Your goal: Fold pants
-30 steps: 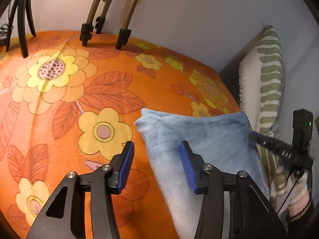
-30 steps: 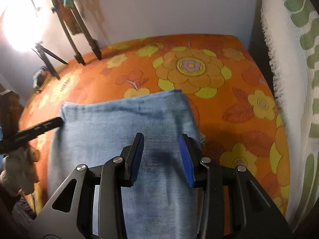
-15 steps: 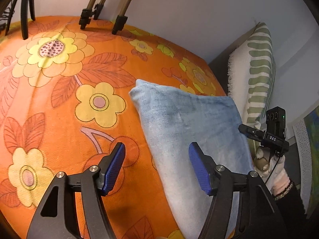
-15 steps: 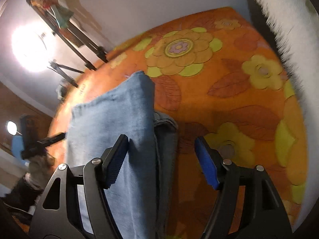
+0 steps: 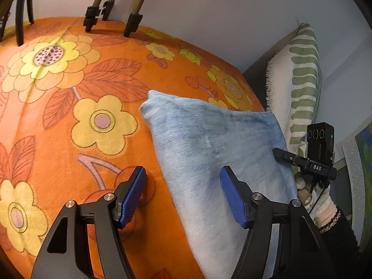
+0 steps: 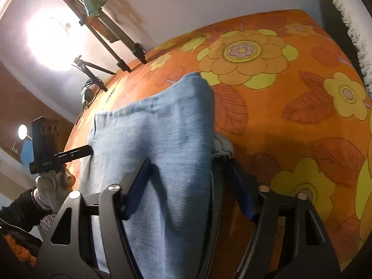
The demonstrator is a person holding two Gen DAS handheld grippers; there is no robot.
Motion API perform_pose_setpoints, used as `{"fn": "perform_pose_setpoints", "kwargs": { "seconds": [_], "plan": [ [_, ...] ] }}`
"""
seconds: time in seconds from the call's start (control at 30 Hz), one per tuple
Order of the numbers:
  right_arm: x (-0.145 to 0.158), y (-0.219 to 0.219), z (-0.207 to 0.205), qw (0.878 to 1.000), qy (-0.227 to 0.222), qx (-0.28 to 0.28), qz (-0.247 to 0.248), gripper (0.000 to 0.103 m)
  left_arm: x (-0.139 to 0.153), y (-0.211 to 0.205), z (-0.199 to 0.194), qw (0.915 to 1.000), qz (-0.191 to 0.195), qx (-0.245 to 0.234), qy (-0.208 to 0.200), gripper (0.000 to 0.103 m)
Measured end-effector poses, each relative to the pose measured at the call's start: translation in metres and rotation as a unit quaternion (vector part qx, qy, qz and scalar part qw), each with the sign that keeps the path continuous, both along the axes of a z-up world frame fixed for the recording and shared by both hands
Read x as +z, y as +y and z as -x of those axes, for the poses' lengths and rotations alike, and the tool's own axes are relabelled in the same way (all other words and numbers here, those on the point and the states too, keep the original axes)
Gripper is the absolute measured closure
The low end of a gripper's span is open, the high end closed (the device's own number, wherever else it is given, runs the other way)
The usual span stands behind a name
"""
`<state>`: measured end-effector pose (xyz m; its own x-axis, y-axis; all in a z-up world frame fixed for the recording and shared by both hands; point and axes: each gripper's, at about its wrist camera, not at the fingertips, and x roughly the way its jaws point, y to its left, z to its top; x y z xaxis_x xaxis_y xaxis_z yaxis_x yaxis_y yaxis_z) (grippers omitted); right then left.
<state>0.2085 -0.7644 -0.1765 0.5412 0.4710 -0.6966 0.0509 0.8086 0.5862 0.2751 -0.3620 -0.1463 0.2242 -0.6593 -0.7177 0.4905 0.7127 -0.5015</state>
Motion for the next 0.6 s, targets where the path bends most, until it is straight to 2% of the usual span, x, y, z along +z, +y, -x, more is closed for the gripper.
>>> {"fn": "perform_pose_setpoints", "kwargs": {
  "seconds": [0.07, 0.13, 0.27, 0.3, 0.37, 0.5, 0.6],
  "plan": [
    [-0.002, 0.003, 0.0, 1.0, 0.004, -0.005, -0.011, 0.05, 0.0, -0.004, 0.001, 1.0, 0.0, -0.001, -0.007, 0.037],
    [-0.002, 0.009, -0.001, 1.0, 0.01, -0.006, -0.006, 0.063, -0.001, -0.008, 0.001, 0.9999, -0.001, 0.002, -0.012, 0.037],
    [0.002, 0.02, -0.001, 1.0, 0.018, -0.02, 0.006, 0.074, -0.002, -0.016, -0.001, 0.9999, 0.013, 0.006, -0.007, 0.04],
    [0.003, 0.022, -0.001, 1.0, 0.02, -0.021, 0.009, 0.076, -0.003, -0.018, -0.001, 0.9999, 0.014, 0.006, -0.005, 0.053],
    [0.006, 0.026, 0.0, 0.999, 0.021, -0.024, 0.018, 0.079, -0.003, -0.023, 0.0, 0.9997, 0.01, 0.016, -0.014, 0.06],
    [0.013, 0.032, 0.002, 0.999, 0.019, -0.028, 0.041, 0.084, 0.0, -0.025, 0.004, 0.9994, 0.011, 0.019, -0.028, 0.081],
    [0.02, 0.035, 0.007, 0.998, 0.01, -0.034, 0.052, 0.086, 0.005, -0.024, 0.006, 0.9992, 0.016, 0.018, -0.031, 0.088]
  ]
}}
